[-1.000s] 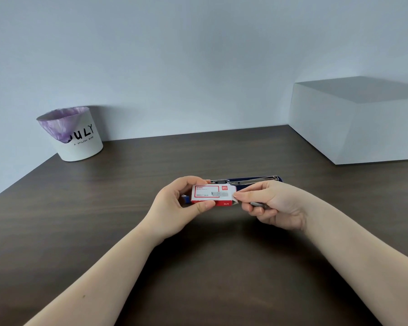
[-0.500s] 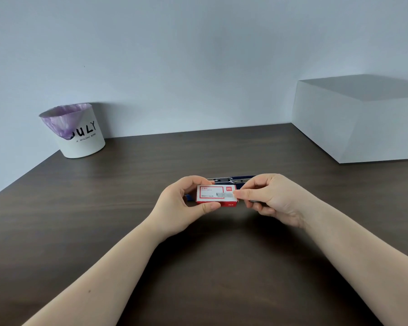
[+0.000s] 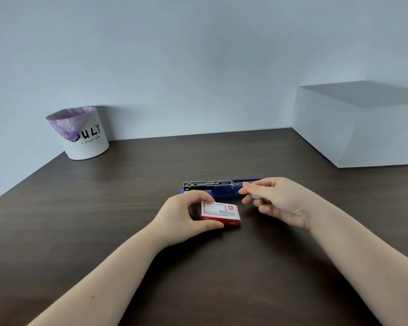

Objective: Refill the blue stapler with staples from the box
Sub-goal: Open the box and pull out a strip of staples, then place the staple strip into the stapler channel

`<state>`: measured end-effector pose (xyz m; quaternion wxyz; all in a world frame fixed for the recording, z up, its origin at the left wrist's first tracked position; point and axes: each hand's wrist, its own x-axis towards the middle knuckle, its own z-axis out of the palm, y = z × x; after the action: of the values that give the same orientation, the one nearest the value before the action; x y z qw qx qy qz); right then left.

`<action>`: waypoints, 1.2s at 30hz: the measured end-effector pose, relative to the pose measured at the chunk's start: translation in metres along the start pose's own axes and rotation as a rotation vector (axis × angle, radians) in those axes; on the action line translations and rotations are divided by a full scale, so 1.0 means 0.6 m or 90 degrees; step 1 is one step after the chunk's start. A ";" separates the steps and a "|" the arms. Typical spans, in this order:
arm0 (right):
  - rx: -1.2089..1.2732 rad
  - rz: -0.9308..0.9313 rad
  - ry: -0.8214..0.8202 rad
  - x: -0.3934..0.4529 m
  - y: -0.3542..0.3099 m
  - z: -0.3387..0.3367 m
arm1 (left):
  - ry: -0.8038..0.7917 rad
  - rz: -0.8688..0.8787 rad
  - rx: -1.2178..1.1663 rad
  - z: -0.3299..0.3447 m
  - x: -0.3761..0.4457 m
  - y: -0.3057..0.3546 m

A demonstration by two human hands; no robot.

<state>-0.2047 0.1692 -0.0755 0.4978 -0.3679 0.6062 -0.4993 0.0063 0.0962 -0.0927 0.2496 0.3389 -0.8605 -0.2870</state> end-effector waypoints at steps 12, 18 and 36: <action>-0.159 -0.168 0.088 0.005 -0.012 0.018 | 0.054 0.020 0.049 -0.003 -0.004 -0.002; -0.240 -0.213 0.061 0.014 -0.052 0.041 | 0.240 -0.051 -0.132 -0.038 0.015 -0.016; -0.278 -0.191 0.051 0.061 -0.067 0.072 | 0.262 -0.188 -0.187 -0.049 0.068 -0.070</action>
<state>-0.1731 0.1151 -0.0456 0.3026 -0.5321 0.6578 -0.4389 0.0168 0.0313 -0.0900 0.4208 0.4715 -0.6825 -0.3670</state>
